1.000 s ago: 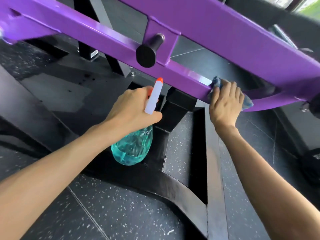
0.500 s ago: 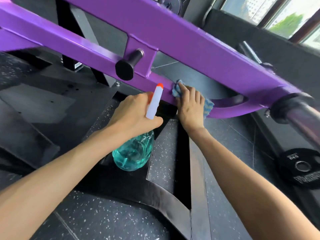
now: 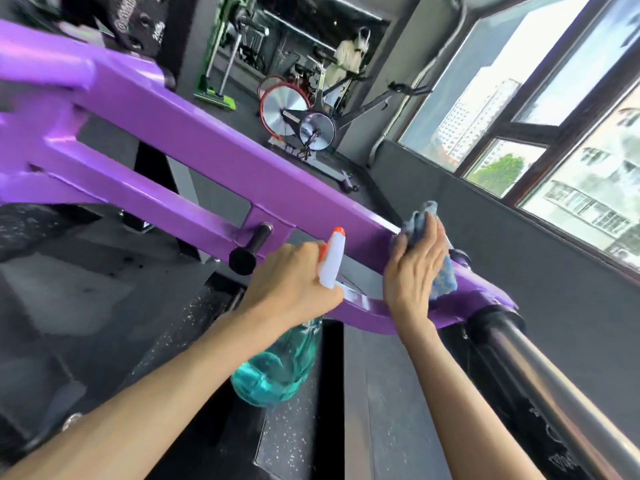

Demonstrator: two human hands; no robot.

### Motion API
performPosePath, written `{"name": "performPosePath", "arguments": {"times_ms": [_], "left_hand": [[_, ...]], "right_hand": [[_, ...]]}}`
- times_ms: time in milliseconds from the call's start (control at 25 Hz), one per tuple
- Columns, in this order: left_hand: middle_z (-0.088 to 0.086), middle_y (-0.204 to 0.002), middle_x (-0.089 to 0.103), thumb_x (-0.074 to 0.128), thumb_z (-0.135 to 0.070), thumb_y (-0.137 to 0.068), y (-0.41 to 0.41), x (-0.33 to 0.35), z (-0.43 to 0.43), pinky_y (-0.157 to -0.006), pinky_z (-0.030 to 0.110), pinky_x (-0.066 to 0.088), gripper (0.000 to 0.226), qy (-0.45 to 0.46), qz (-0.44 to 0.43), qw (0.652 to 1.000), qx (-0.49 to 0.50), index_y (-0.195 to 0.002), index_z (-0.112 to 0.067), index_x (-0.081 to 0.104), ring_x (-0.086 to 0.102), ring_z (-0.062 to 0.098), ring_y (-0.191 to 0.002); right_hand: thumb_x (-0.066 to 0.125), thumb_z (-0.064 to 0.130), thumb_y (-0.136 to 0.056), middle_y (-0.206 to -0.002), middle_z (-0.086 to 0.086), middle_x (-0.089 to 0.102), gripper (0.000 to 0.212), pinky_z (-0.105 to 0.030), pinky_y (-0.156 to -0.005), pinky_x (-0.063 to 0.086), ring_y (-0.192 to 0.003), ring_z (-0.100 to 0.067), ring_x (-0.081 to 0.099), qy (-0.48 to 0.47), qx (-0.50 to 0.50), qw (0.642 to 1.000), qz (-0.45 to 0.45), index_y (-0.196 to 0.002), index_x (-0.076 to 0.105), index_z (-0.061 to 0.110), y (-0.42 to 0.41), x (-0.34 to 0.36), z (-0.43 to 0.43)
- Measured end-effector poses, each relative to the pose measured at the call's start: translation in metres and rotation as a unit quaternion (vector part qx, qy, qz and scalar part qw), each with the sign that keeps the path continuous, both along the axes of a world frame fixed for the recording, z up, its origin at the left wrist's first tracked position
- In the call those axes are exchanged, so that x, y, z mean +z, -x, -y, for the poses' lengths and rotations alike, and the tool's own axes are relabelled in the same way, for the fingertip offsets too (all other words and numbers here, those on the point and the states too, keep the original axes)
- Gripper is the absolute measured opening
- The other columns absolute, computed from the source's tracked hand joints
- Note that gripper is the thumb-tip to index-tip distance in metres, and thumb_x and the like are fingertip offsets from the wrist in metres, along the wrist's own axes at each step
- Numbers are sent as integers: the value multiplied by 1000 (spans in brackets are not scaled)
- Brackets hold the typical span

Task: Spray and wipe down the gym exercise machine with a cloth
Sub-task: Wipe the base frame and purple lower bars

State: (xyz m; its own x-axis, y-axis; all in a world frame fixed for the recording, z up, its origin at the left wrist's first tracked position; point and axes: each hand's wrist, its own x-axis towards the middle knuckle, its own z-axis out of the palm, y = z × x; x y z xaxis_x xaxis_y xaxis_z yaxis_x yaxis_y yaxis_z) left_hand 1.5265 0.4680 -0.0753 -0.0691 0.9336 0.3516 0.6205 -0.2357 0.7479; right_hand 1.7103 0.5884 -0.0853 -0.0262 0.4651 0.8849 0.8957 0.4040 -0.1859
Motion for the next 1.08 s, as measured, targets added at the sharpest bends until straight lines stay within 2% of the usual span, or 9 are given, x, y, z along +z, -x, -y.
{"name": "performPosePath", "arguments": {"times_ms": [80,200,400,560,680,760,840,960,1080], "left_hand": [[10,-96,68,55,-22,-85,6,9,0,-71,36,44,17,3,-3,1000,20,-100,-17,59,59,35,-95],[9,-92,62,51,-20,-87,14,16,-1,-69,34,39,13,5,-8,999,46,-98,-15,55,58,35,-92],[2,-65,48,52,-14,-81,34,23,3,-65,34,43,9,26,25,998,59,-90,-17,50,52,35,-78],[3,-62,49,56,-16,-79,76,25,11,-67,33,44,20,62,89,989,102,-62,-14,46,58,37,-82],[3,-75,58,55,-20,-81,120,18,18,-72,35,46,6,42,62,987,141,-75,-20,54,60,38,-94],[5,-96,67,57,-22,-82,152,9,22,-77,36,47,17,25,40,981,189,-99,-24,59,59,37,-100],[6,-101,68,59,-24,-82,180,1,26,-76,36,45,25,12,49,971,233,-107,-25,58,59,37,-100],[7,-100,67,59,-24,-82,211,-6,29,-72,36,41,30,-12,45,958,283,-112,-28,56,59,38,-98],[5,-99,66,60,-24,-81,240,-10,32,-73,36,43,35,-11,56,947,316,-115,-31,56,58,37,-96]], "right_hand": [[36,28,-93,-156,-12,18,64,-53,-117,1,-145,-32,9,71,-21,996,48,-149,18,5,4,-7,-13],[49,8,-89,-158,-6,7,77,-42,-118,-8,-146,-22,-8,66,43,974,212,-151,4,11,10,-10,-18],[69,-7,-74,-159,-4,9,102,-43,-118,4,-147,-25,2,25,87,893,441,-151,5,14,19,19,-27],[67,-4,-71,-160,9,-4,106,-37,-119,-2,-147,-13,-1,-24,152,784,601,-152,3,20,60,33,-46],[71,2,-76,-160,8,5,104,-37,-118,0,-147,-13,2,-76,179,764,615,-152,3,20,141,42,-65],[70,7,-81,-156,3,23,86,-39,-118,3,-145,-17,18,-128,204,739,630,-151,20,17,207,43,-77],[64,11,-86,-148,-3,42,59,-39,-118,-2,-137,-24,37,-174,239,709,640,-141,43,12,280,41,-85],[52,28,-88,-143,0,48,46,-55,-114,-7,-134,-25,42,-207,183,735,620,-133,56,18,352,46,-75],[69,34,-79,-152,-2,34,69,-64,-109,14,-141,-24,27,-193,142,760,604,-142,44,24,319,29,-71]]}}
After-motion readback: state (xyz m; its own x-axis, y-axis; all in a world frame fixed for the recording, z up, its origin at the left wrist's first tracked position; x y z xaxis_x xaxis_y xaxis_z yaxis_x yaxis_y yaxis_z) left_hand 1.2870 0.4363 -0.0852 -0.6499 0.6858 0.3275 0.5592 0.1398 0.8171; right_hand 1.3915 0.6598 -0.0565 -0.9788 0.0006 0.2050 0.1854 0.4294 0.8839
